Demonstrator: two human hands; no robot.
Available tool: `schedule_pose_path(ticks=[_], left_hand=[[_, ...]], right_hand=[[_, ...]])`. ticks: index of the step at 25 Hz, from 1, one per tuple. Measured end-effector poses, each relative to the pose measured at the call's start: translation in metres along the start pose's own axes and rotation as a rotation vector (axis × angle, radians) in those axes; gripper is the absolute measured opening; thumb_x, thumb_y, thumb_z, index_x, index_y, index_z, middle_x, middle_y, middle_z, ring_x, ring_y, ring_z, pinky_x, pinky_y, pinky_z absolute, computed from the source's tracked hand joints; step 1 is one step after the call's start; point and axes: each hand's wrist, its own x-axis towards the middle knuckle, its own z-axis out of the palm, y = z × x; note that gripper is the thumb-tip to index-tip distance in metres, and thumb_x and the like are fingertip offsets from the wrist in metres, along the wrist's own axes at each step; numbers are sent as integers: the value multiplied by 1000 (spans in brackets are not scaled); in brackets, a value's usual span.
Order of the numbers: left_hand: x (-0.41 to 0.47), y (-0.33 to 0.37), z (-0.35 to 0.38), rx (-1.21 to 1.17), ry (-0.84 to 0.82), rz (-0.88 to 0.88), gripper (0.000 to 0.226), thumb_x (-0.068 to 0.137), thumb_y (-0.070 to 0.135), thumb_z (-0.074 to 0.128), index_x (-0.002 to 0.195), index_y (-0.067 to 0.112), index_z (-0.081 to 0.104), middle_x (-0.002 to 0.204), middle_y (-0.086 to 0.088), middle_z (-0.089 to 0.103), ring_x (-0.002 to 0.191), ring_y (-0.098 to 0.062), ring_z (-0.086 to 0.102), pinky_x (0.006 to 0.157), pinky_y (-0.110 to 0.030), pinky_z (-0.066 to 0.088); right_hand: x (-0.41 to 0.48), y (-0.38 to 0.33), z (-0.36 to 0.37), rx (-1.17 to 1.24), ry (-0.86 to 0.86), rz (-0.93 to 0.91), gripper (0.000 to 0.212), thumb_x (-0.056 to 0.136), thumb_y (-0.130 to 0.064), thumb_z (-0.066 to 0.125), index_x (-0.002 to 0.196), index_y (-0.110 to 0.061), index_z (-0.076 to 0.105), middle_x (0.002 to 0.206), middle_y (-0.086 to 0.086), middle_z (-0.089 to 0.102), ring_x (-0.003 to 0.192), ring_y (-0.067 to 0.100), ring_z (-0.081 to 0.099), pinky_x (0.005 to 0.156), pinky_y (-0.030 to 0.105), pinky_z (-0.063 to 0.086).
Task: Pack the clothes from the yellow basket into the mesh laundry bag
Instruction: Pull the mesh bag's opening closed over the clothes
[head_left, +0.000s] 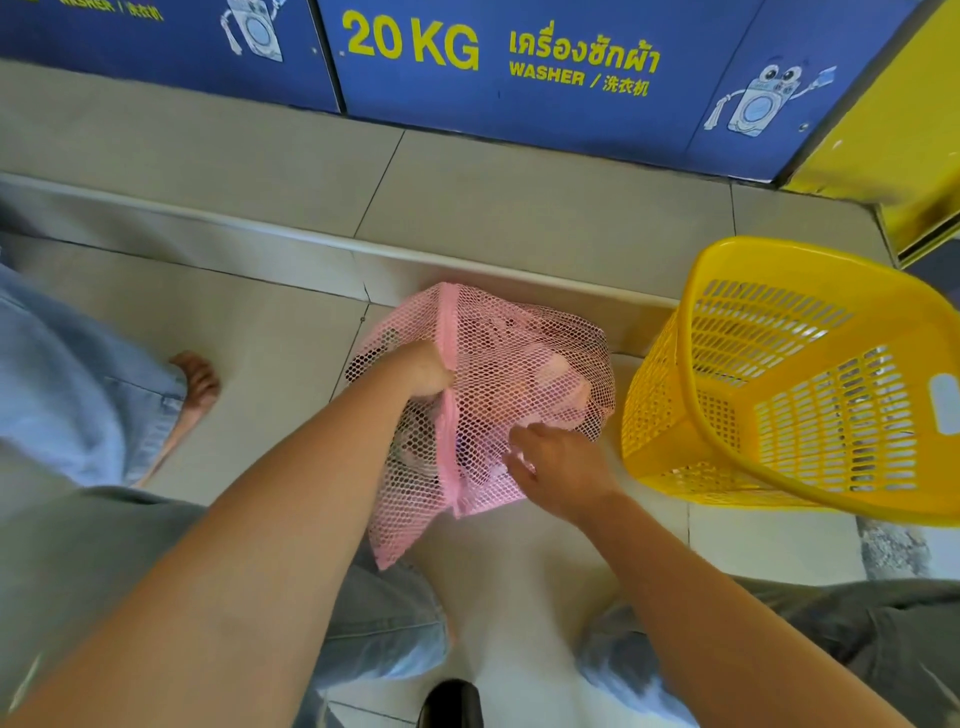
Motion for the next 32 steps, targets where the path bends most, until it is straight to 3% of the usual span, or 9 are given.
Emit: schedule_pose_path(ticks=[5,8,12,15,18,23,27,29,32], left_hand=[[-4,-14,40,-187,264,-6,20,100,20,46,113,7,55,100,-7,64,84,-27,67,66,-35,54],[4,-6,50,-694,371,-37,9,101,15,43,106,15,51,92,-8,61,66,-19,58,51,-30,45],[-3,9,32,-1357,-27,13,17,99,23,51,107,9,57,99,-18,67,85,-33,62,82,-48,49],[-19,5,20,-1198,-444,274,42,92,37,58,113,1,59,111,-22,63,100,-34,59,98,-53,43],[-28,-2,2,-1164,-550,336,33,84,31,66,108,10,62,102,-13,68,94,-27,63,88,-42,48],[-17,-30,-28,-464,-291,134,83,70,27,85,140,26,41,132,-1,56,112,-30,61,96,-48,50],[0,-40,-41,307,9,-65,43,86,33,62,124,11,59,128,-15,59,115,-35,57,99,-41,46],[-7,-41,-52,133,17,-2,29,88,33,50,107,15,64,124,-11,62,116,-36,56,100,-44,42],[-32,-23,-64,-787,139,102,36,98,22,46,134,18,50,135,-10,56,122,-35,55,94,-42,46]], right_hand=[[37,11,-20,53,181,173,27,97,-29,47,122,-20,52,115,5,62,97,26,61,77,39,54],[72,15,-35,42,212,173,45,93,-20,54,137,-19,41,131,8,53,114,29,54,91,43,49],[119,18,-62,-146,48,176,99,79,-6,68,151,-33,5,151,12,26,134,35,38,104,50,38],[143,24,-80,-373,-114,-12,101,77,-37,73,150,-44,3,162,9,-1,145,35,19,112,52,29],[150,21,-77,-514,-260,-124,72,76,-46,72,139,-43,39,161,-1,15,147,27,19,114,51,25],[133,29,-88,455,161,355,17,92,-11,42,103,-15,54,90,10,60,84,26,59,68,33,42],[120,30,-99,632,256,410,16,91,-5,34,93,-18,44,72,3,50,68,22,49,56,31,34],[111,35,-106,720,335,457,15,90,-7,36,92,-20,42,69,-3,47,70,21,48,59,32,35],[96,42,-125,667,436,461,13,91,-9,39,92,-22,42,75,3,51,75,22,49,64,32,34]])
